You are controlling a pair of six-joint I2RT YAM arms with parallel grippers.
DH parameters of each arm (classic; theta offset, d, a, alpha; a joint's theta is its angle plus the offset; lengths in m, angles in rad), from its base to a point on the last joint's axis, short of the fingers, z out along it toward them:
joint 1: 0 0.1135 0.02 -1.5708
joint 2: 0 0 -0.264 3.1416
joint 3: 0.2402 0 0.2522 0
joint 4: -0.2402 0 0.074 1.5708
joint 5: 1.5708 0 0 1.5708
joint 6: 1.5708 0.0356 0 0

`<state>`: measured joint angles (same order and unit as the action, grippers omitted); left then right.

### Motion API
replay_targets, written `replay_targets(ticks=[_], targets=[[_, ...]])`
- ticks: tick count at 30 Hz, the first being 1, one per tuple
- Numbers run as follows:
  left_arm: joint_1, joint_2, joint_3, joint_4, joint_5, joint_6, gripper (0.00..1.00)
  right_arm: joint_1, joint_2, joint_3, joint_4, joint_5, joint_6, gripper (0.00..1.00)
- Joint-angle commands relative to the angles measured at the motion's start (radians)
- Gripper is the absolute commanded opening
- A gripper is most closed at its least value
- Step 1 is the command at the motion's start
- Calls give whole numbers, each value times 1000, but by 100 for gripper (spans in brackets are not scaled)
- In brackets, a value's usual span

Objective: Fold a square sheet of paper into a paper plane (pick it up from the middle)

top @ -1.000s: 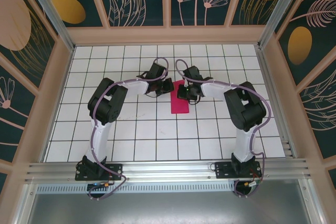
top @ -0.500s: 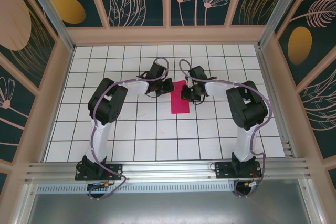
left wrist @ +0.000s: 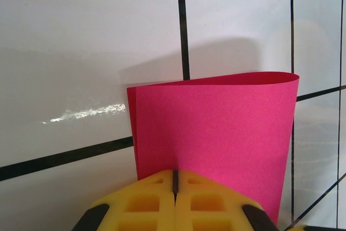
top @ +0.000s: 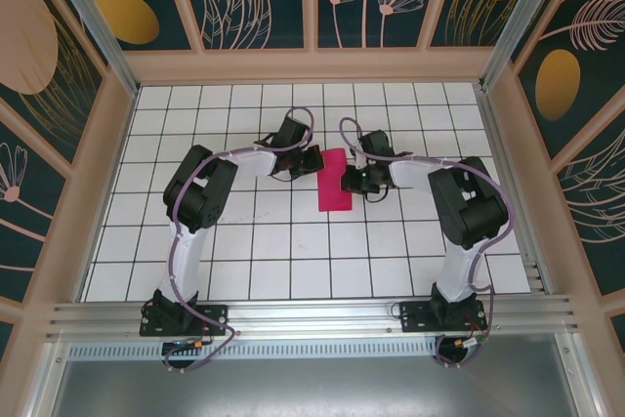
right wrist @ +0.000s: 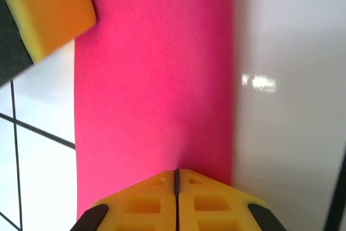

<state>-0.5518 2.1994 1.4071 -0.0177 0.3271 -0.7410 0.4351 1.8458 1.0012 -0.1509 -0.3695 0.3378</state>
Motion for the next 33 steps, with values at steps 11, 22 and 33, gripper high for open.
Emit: replay_targets(ticks=[11,22,33], targets=[[6,129,-80,-180,-161,12,1,-15,-101,-41,-33,-57,0,9],[6,133,-84,-176,-152,7,1,4,47,71,7,-108,1,8],[6,132,-95,-175,-165,-11,1,-2,2,-67,22,-150,-10,8]])
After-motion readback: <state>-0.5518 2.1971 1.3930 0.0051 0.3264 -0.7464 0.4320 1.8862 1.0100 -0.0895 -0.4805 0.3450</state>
